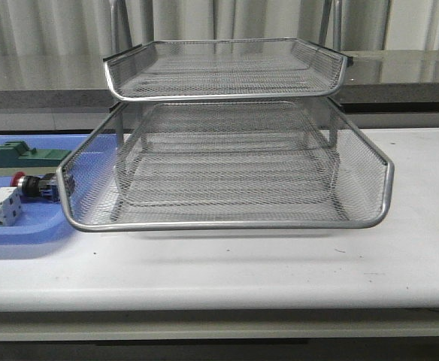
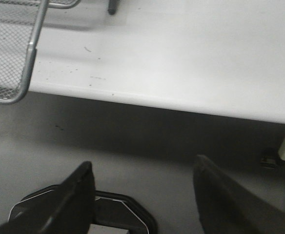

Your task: Place button on rack with both arms

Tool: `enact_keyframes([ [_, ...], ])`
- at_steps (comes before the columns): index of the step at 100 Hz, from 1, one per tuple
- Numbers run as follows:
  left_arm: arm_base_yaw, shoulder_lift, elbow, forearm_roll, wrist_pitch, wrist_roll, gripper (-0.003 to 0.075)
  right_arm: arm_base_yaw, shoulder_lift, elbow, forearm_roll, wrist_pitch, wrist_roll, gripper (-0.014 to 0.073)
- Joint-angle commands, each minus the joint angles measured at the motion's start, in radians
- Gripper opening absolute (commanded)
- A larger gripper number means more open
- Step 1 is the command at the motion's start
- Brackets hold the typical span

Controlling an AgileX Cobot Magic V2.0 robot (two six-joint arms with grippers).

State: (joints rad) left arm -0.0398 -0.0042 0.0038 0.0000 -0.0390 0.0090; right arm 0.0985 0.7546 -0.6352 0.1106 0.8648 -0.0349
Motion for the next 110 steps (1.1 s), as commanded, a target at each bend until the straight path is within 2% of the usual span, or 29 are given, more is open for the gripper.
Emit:
enact_keyframes([
  [1,-0.001,0.002,0.033,-0.006,-0.082,-0.009,-0.0020,-0.002,-0.072,-0.035,-0.065,0.000,0.060,0.0456],
  [24,-0.001,0.002,0.033,-0.006,-0.082,-0.009,-0.0020,-0.002,-0.240,-0.035,-0.111,0.016,0.073,0.0456],
  [48,-0.001,0.002,0.033,-0.006,-0.082,-0.009,-0.0020,-0.002,-0.321,-0.035,-0.120,0.014,0.072,0.0442],
  [58,-0.001,0.002,0.033,-0.006,-0.082,-0.009,-0.0020,-0.002,-0.323,-0.035,-0.121,0.014,0.072,0.0354],
  [77,-0.001,0.002,0.033,-0.006,-0.082,-0.009,-0.0020,-0.002,-0.323,-0.035,-0.121,0.014,0.072,0.0055],
  [87,-0.001,0.002,0.033,-0.006,-0.082,-0.009,-0.0020,-0.002,-0.323,-0.035,-0.121,0.014,0.072,-0.0072],
  [110,-0.001,0.002,0.033,-0.006,-0.082,-0.009,-0.0020,-0.002,-0.323,-0.035,-0.121,0.015,0.072,-0.0068],
])
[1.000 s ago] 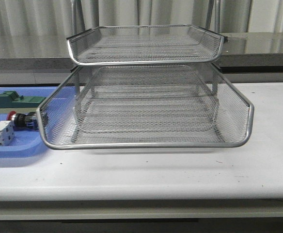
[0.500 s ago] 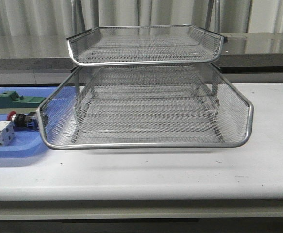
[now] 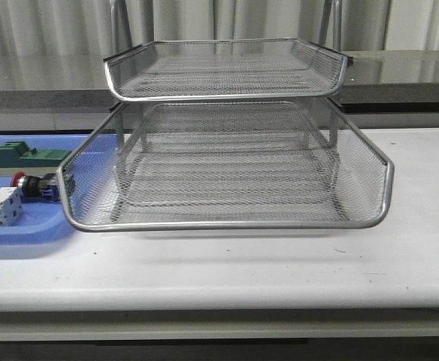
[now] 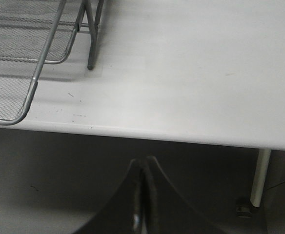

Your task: Place button on rack with both arms

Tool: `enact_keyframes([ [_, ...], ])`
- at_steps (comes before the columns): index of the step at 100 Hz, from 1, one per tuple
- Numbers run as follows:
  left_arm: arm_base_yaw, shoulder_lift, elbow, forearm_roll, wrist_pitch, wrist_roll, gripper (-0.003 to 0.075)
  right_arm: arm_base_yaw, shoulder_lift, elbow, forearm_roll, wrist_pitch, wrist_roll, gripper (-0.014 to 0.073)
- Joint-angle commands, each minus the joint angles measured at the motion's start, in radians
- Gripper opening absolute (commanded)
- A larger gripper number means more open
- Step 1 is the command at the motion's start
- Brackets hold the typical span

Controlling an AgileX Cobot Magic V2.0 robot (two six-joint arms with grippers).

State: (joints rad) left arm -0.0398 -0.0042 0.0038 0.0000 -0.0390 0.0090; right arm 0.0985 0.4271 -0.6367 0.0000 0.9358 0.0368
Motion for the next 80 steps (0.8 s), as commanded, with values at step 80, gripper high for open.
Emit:
enact_keyframes([
  [80,-0.001,0.002,0.033,-0.006,-0.094,-0.009,-0.0020,-0.002,0.004,-0.033,-0.010,-0.056,0.001,-0.0068],
])
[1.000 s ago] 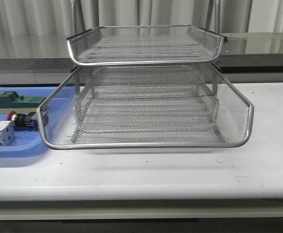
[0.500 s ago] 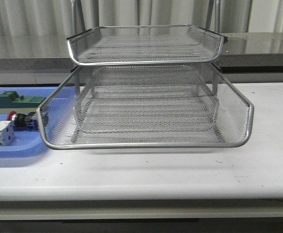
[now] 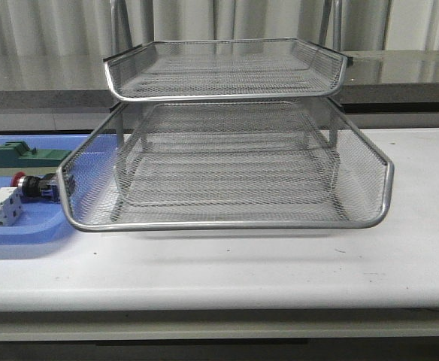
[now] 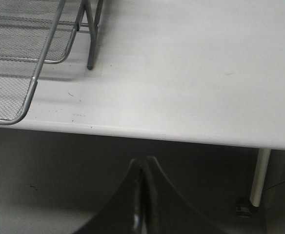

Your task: Place button on rack with both arms

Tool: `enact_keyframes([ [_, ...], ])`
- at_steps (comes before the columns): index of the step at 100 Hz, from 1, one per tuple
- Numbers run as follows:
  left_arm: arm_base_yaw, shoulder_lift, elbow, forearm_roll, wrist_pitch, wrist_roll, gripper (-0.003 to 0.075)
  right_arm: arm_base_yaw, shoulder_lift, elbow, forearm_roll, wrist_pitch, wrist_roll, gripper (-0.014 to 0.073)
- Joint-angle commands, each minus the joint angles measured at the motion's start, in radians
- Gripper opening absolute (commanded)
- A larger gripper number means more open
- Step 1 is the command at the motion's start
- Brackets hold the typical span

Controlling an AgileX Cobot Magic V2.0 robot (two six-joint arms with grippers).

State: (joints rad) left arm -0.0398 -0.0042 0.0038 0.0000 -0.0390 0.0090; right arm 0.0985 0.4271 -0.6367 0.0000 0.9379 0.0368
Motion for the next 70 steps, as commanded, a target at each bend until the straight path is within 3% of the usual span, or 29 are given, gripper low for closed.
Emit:
enact_keyframes([
  [1,-0.001,0.002,0.033,-0.006,-0.096,-0.009,-0.0020,-0.002,0.004,-0.033,-0.010,-0.058,0.001,-0.0068],
  [29,-0.001,0.002,0.014,-0.032,-0.180,-0.009,-0.0020,-0.002,0.004,-0.033,-0.010,-0.058,0.001,-0.0068],
  [50,-0.001,0.040,-0.082,-0.206,-0.146,-0.009,-0.0020,-0.002,0.004,-0.033,-0.010,-0.058,0.001,-0.0068],
  [70,-0.001,0.163,-0.244,-0.211,-0.084,-0.009,-0.0020,-0.002,0.004,-0.033,-0.010,-0.058,0.001,-0.0068],
])
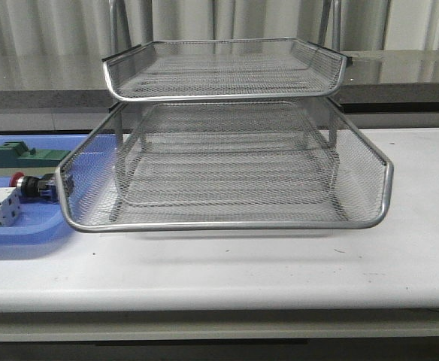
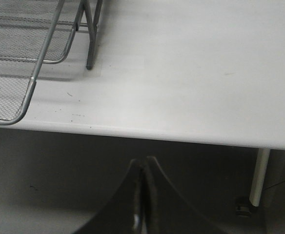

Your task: Place button on rack with both arms

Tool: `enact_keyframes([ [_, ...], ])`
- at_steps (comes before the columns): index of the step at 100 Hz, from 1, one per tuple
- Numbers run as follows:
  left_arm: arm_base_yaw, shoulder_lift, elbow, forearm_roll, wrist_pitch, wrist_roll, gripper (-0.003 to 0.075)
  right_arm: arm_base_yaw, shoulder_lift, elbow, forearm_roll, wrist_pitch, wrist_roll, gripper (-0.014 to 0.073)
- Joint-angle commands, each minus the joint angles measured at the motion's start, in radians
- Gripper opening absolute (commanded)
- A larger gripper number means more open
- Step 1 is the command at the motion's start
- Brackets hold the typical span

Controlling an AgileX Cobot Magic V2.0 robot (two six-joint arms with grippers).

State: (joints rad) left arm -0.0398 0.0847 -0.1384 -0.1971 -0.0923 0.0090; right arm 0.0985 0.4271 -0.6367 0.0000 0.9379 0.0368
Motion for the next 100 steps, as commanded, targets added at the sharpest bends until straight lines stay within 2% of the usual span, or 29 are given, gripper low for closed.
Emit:
enact_keyframes([
  [1,-0.001,0.080,-0.116,-0.014,-0.026,-0.009,-0.0020,-0.002,0.004,-0.033,-0.010,-0.058,0.001,-0.0068],
  [18,-0.001,0.263,-0.296,-0.014,0.092,-0.009,-0.0020,-0.002,0.004,-0.033,-0.010,-0.058,0.001,-0.0068],
  [35,-0.001,0.501,-0.510,-0.008,0.282,0.003,-0.0020,-0.002,0.004,-0.033,-0.010,-0.058,0.001,-0.0068],
  [58,-0.001,0.810,-0.768,0.064,0.482,0.010,-0.0020,-0.002,0.004,-0.033,-0.010,-0.058,0.001,-0.0068],
  [100,-0.001,1.266,-1.105,0.206,0.704,0.010,-0.0020,-0.002,0.004,-0.033,-0.010,-0.058,0.001,-0.0068],
])
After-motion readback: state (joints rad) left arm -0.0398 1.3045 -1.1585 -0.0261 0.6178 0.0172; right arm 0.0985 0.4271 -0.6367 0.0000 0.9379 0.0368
